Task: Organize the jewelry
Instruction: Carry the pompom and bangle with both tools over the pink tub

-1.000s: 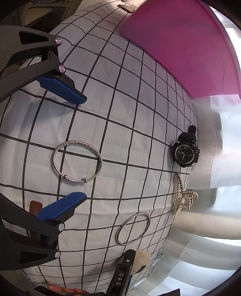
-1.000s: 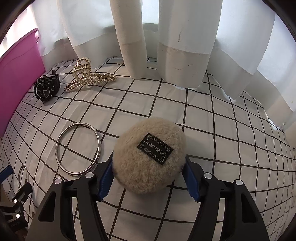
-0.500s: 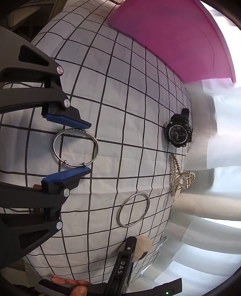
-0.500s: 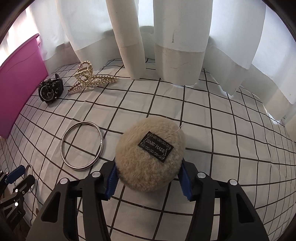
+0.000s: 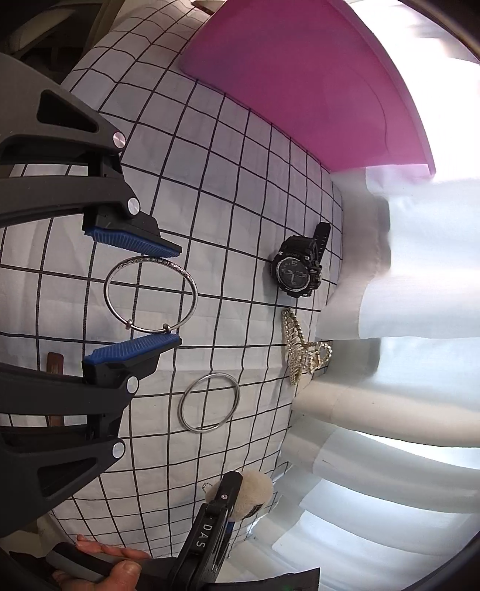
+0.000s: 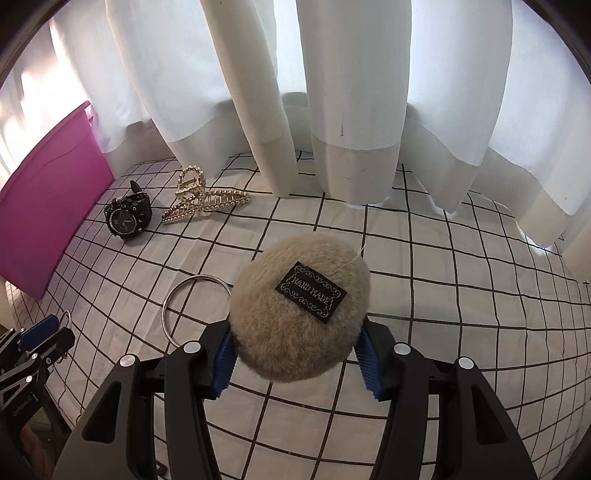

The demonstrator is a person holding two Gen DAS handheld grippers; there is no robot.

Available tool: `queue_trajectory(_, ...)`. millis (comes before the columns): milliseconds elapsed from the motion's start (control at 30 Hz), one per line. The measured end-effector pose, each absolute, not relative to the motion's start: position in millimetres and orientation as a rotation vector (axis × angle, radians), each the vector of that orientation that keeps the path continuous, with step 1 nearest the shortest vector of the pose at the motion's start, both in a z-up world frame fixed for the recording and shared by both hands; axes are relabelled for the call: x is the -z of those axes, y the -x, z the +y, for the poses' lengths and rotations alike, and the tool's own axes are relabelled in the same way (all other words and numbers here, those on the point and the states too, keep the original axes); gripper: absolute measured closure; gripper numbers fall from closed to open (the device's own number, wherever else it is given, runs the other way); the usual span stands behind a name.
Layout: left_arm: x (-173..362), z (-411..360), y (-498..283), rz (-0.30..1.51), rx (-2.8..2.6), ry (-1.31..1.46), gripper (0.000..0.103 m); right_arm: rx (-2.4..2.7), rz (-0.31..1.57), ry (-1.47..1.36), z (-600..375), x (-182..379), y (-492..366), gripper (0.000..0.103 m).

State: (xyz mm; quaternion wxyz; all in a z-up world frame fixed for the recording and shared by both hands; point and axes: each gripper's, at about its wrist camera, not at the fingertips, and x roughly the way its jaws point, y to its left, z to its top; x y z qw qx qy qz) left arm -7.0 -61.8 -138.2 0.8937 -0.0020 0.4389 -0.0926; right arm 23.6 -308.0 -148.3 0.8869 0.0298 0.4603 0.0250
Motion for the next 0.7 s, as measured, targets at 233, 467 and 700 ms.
queue_trajectory(233, 82, -43, -7, 0.821, 0.205, 0.032, 0.062, -0.092, 0.902, -0.061, -280, 101, -24, 0.050)
queue_trajectory(467, 23, 2, -24, 0.711, 0.186, 0.073, 0.062, -0.157, 0.800, -0.052, -231, 40, -35, 0.050)
queue_trajectory(700, -28, 81, -34, 0.615, 0.100, 0.138, 0.062, -0.296, 0.688, -0.037, -149, -16, -57, 0.050)
